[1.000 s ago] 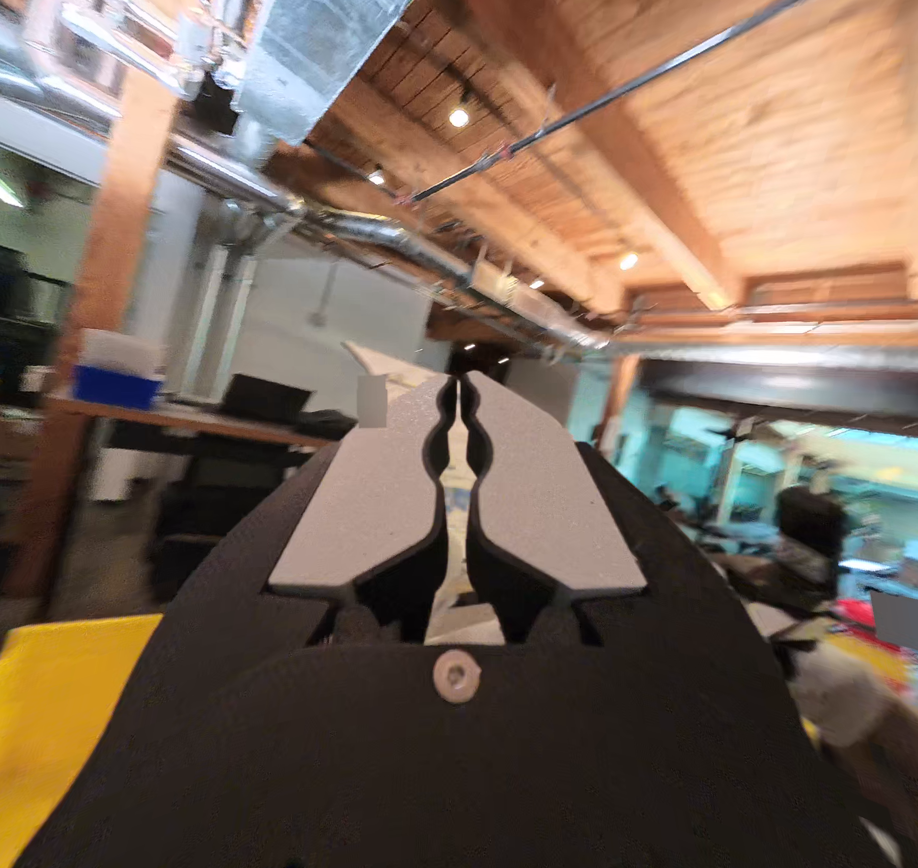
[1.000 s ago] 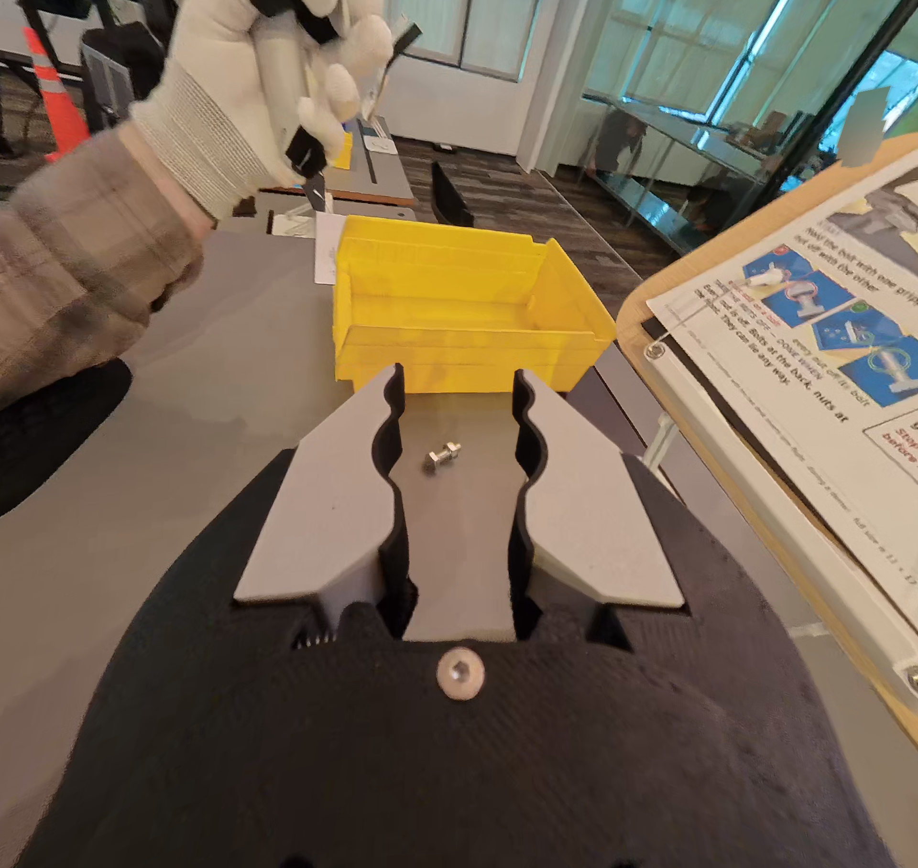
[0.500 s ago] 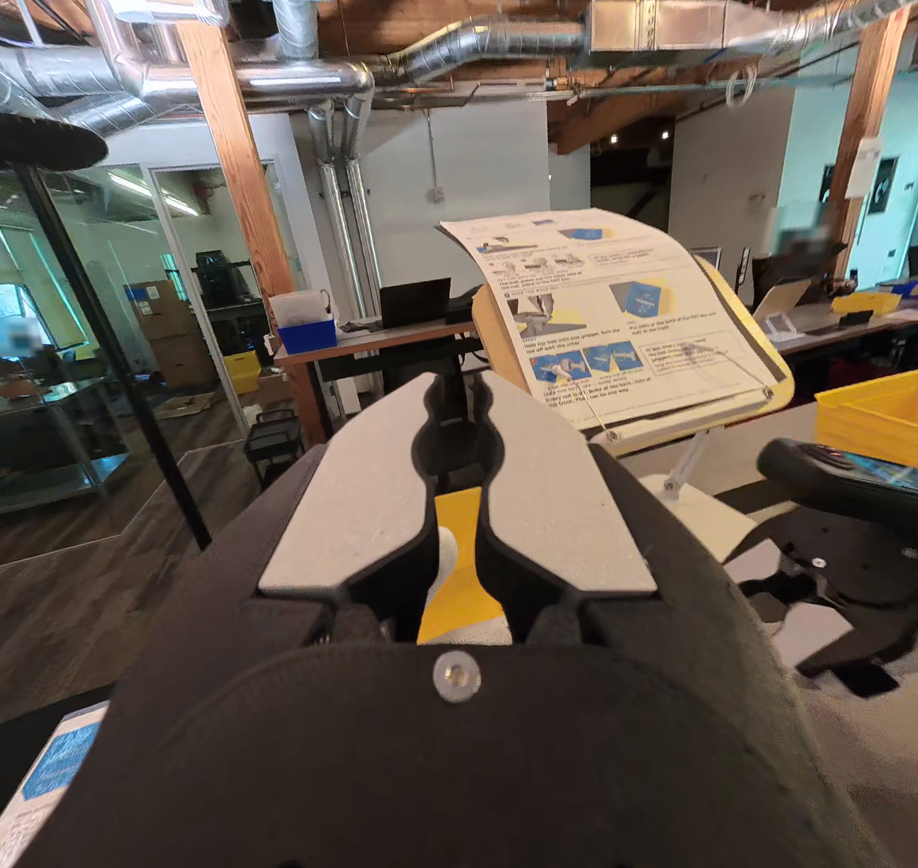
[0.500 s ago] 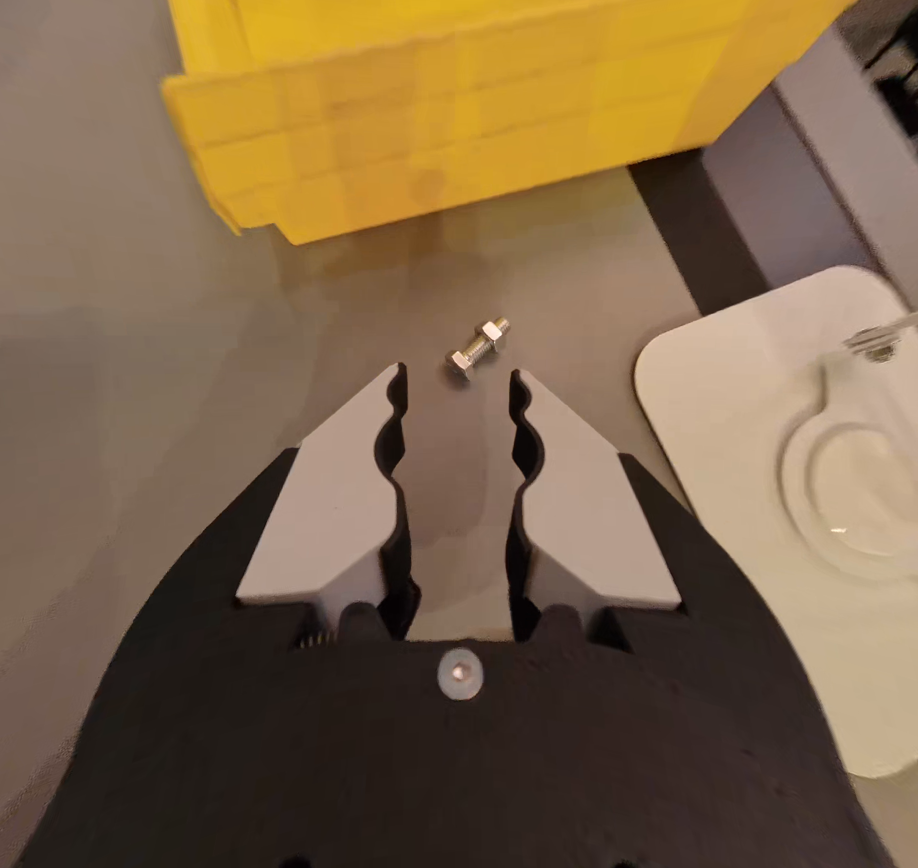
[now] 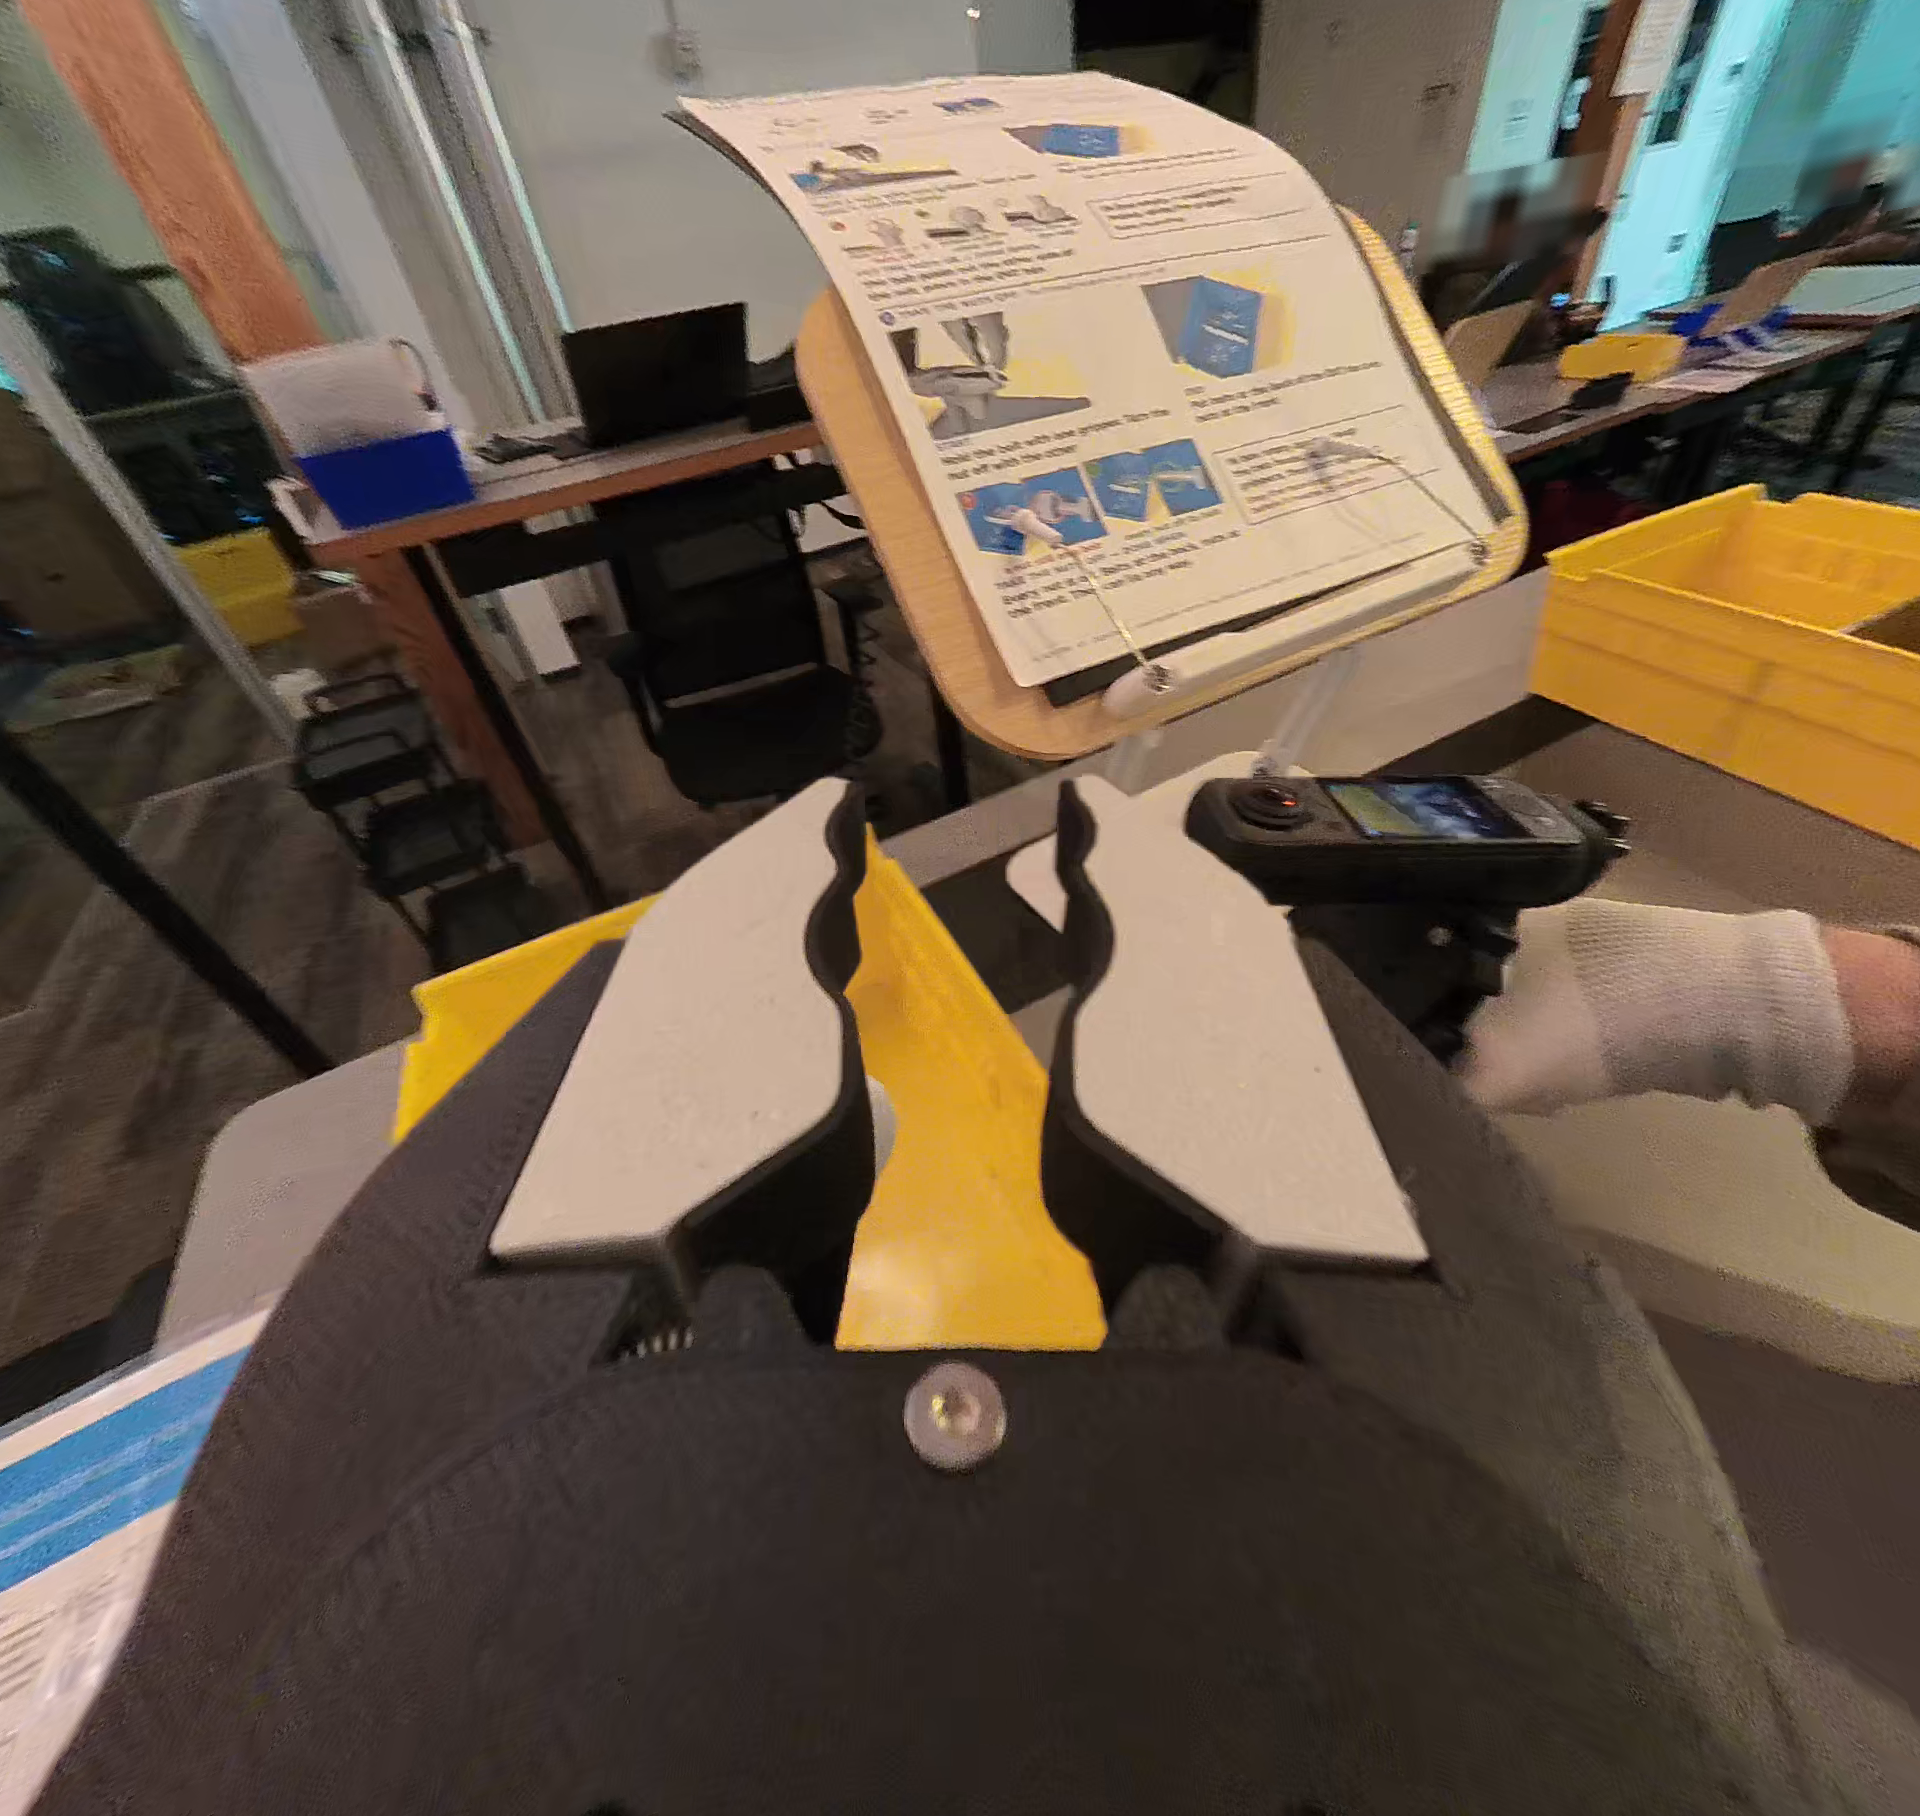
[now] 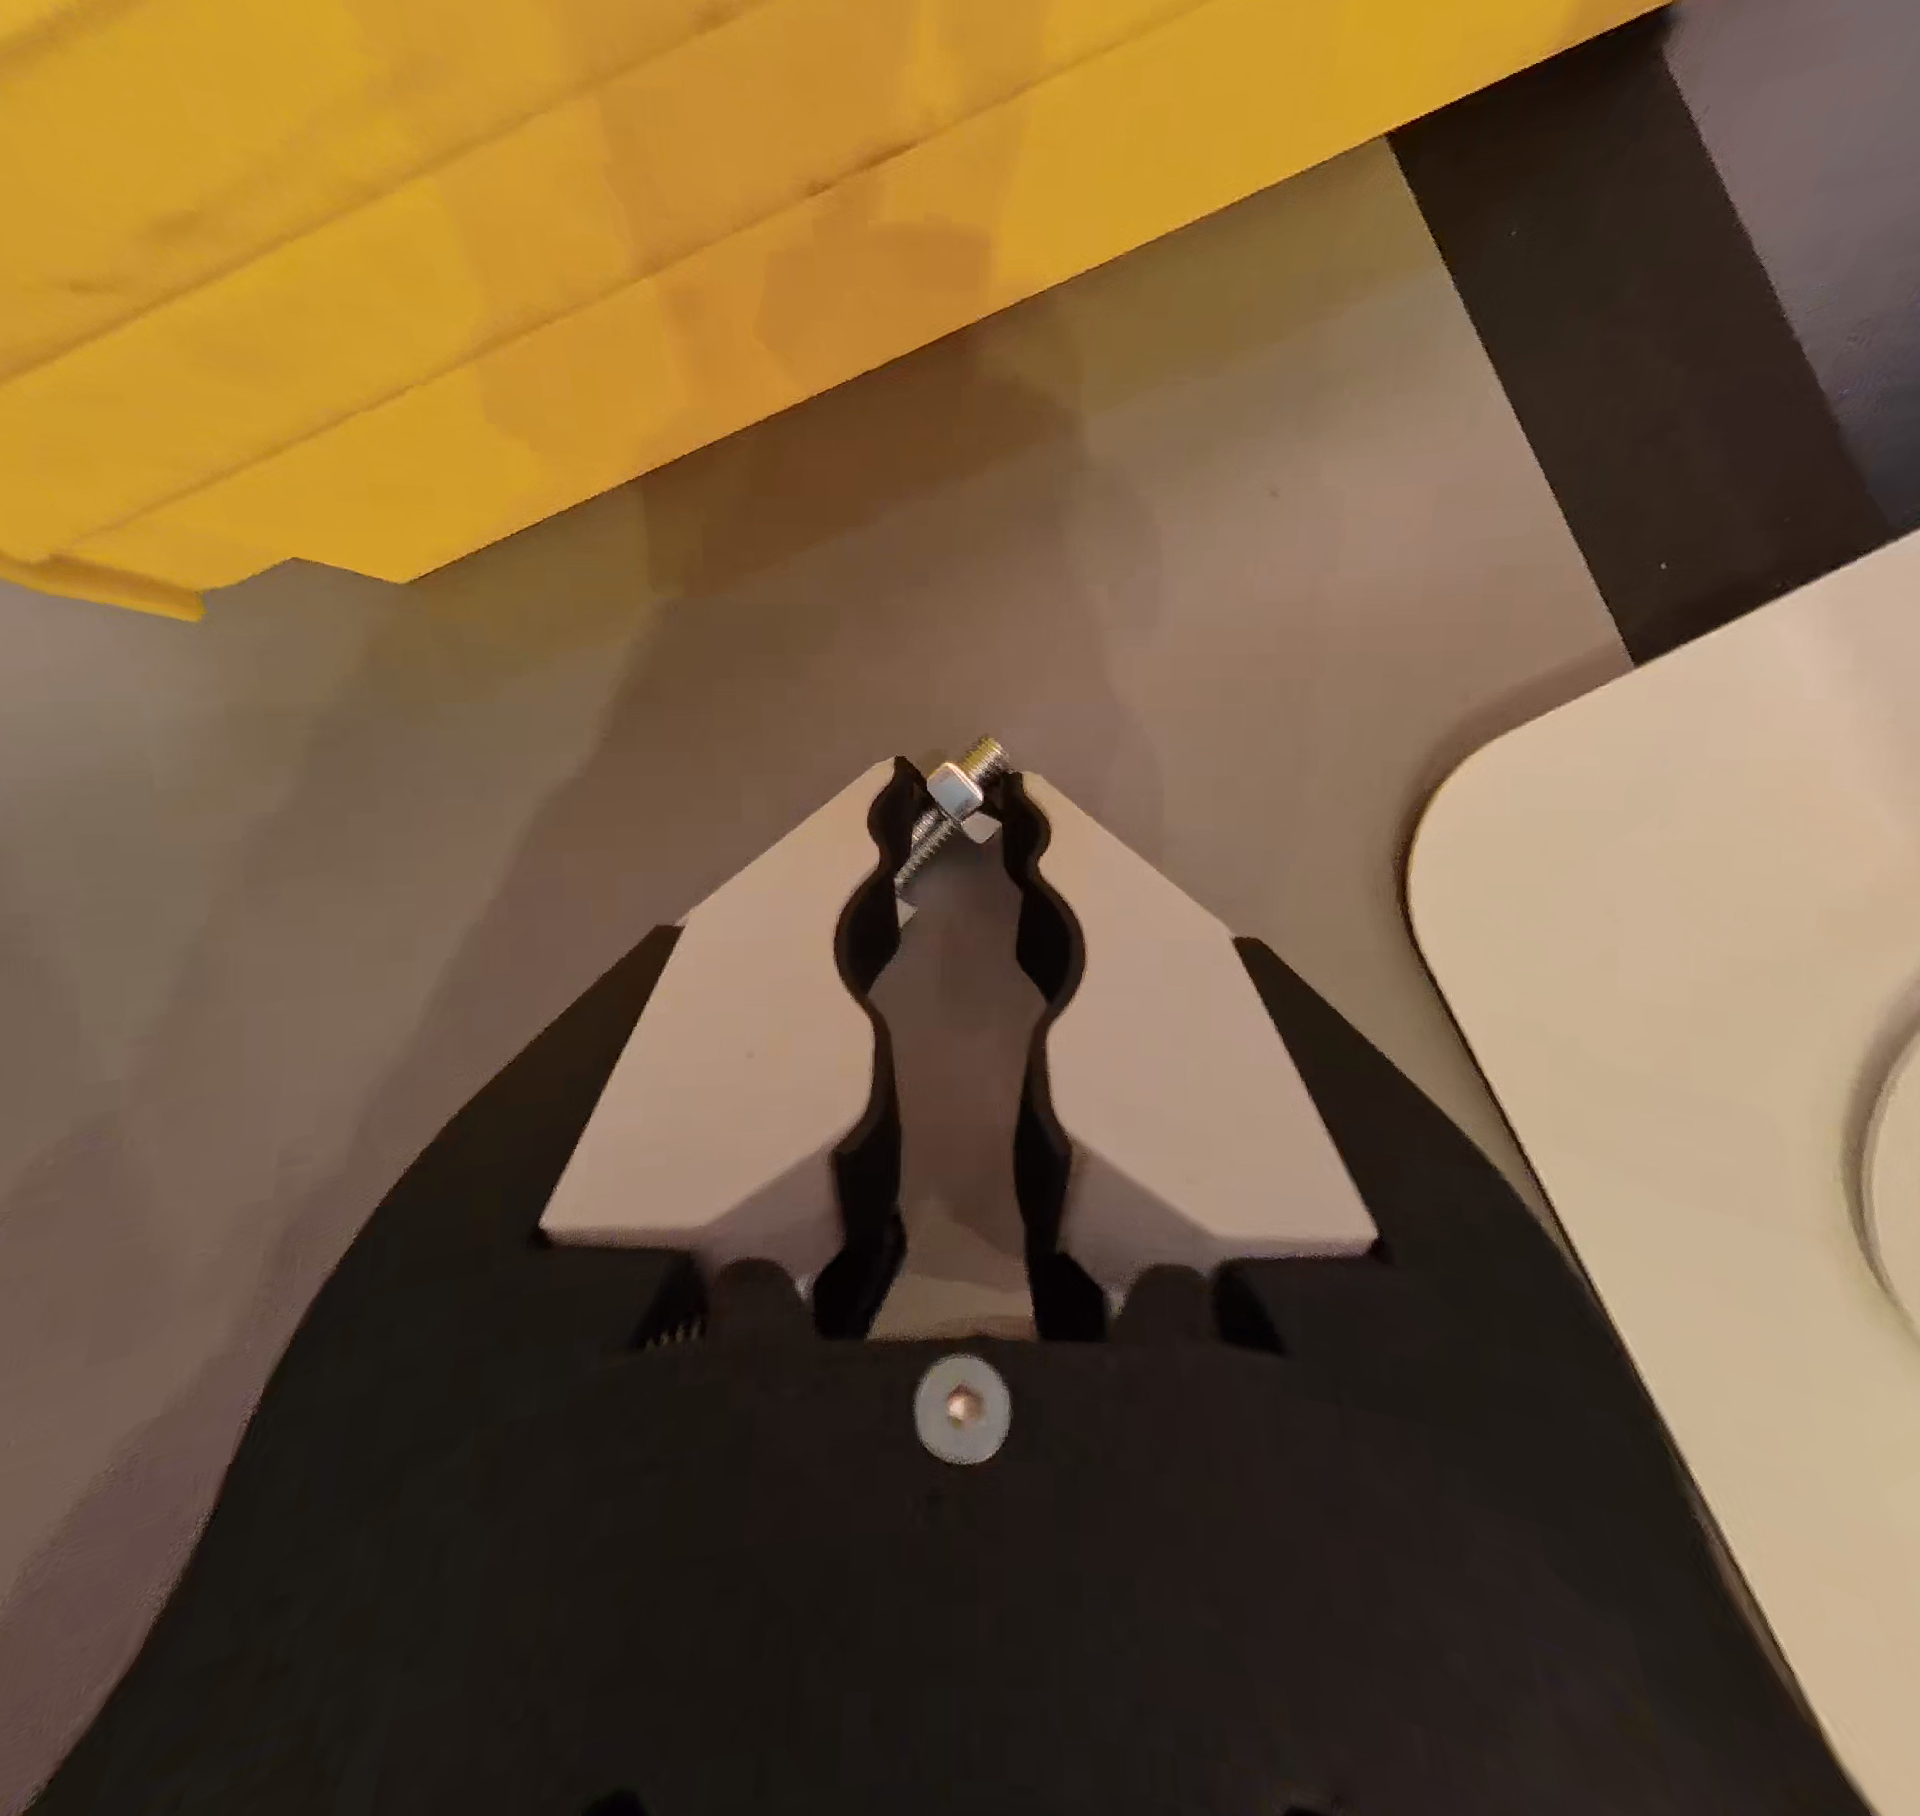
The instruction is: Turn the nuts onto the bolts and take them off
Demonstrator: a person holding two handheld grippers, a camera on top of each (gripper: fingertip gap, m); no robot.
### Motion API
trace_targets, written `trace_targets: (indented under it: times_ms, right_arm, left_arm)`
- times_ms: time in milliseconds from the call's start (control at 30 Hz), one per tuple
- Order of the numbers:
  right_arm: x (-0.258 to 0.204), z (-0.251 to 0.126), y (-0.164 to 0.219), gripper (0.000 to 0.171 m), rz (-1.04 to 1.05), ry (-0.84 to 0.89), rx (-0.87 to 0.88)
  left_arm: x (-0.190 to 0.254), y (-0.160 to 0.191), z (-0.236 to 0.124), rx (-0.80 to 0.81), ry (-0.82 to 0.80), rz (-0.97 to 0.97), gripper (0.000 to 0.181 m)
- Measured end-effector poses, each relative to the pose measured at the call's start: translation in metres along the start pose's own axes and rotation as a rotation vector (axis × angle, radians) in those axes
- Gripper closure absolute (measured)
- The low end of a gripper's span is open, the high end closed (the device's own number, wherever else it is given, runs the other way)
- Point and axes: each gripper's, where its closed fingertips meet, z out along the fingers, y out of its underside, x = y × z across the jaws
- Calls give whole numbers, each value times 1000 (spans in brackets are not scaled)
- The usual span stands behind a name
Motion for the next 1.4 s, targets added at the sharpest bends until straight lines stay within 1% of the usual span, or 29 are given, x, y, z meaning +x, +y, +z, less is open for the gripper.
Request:
trace_targets:
  times_ms: [67,133,167,233,300,367,433,500,533,600,700,800,867,967,1033,1167,1233,1400]
  right_arm:
    - [-1,-1,-1,156,-3,1,19]
    - [-3,-5,-5,156,-1,-8,65]
    - [-2,-10,-7,156,7,-1,98]
    - [-10,-27,-20,156,23,-51,216]
    - [-13,-51,-34,156,37,-67,343]
    - [-17,-78,-45,156,46,-90,463]
    - [-28,-111,-60,157,5,-133,615]
    - [-33,-142,-70,157,11,-155,732]
    - [-38,-159,-76,157,-23,-169,808]
    - [-48,-193,-85,156,-52,-213,947]
    - [-54,-225,-89,156,-145,-169,1080]
    - [-56,-241,-86,156,-226,-100,1133]
    - [-57,-246,-84,156,-274,-57,1154]
    - [-63,-254,-81,156,-353,5,1180]
    - [-67,-260,-81,156,-384,27,1203]
    - [-74,-266,-81,156,-439,48,1227]
    - [-77,-267,-81,156,-458,38,1231]
    - [-77,-272,-82,156,-465,38,1252]
  left_arm:
    - [6,1,2,2,37,-16,138]
    - [12,0,4,24,95,-52,137]
    - [15,0,6,38,117,-70,135]
    - [16,3,9,36,140,-101,135]
    - [24,6,12,31,196,-126,132]
    - [39,11,15,14,299,-169,131]
    - [52,17,20,-3,365,-184,130]
    - [66,27,26,-62,416,-176,127]
    - [74,31,28,-87,440,-161,124]
    - [92,32,31,-102,507,-156,121]
    - [114,23,34,-81,597,-180,119]
    - [138,11,31,-37,713,-205,119]
    - [151,-3,21,21,832,-269,121]
    - [163,-14,14,61,937,-336,124]
    - [169,-15,16,51,972,-369,127]
    - [179,-25,12,93,1071,-444,144]
    - [185,-27,9,101,1121,-466,146]
    - [187,-31,9,126,1162,-504,151]
